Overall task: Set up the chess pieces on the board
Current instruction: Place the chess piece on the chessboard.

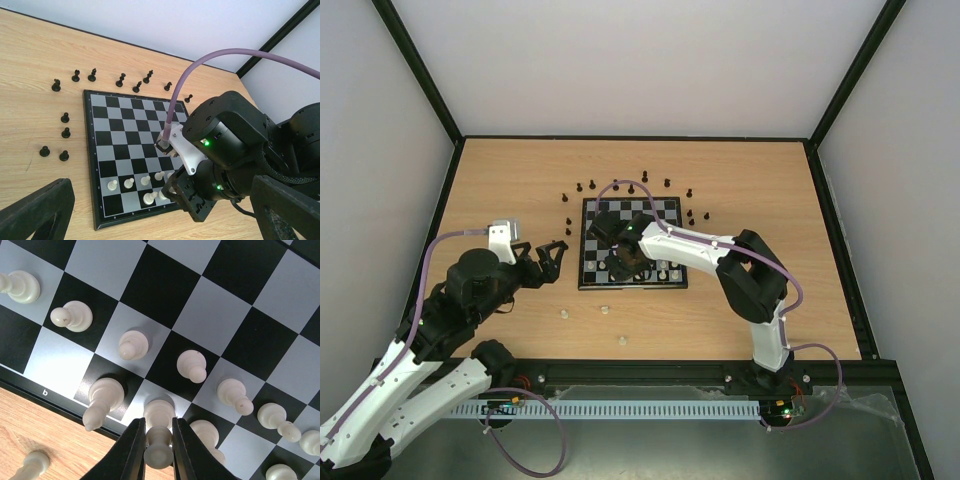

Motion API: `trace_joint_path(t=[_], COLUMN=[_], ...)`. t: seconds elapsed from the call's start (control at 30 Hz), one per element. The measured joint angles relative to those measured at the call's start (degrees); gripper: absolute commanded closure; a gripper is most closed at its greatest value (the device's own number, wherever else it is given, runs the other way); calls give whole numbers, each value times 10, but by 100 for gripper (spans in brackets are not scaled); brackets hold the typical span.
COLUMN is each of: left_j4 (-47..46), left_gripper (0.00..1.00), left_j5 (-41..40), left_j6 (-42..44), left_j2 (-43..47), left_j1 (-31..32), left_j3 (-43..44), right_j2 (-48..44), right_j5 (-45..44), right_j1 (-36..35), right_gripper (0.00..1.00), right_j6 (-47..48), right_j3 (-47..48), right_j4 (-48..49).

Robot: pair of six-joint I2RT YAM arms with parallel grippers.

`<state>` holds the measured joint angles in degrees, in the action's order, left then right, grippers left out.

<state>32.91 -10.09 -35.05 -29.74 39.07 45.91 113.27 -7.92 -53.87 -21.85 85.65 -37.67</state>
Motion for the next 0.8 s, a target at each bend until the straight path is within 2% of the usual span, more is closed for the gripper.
trace_joint_path(t=[0.43, 0.8], left_j4=[0, 0], left_gripper=[1, 1], left_j5=[0, 0], left_j6=[0, 0], left_j2=[0, -2], left_j1=[0, 0], left_j3=[0, 0], right_j2=[8, 10], right_j5=[2, 5], right_j1=[1, 2], right_gripper=[83, 77], right_j6=[0, 2], right_j3=[0, 0], right_j4=[3, 3])
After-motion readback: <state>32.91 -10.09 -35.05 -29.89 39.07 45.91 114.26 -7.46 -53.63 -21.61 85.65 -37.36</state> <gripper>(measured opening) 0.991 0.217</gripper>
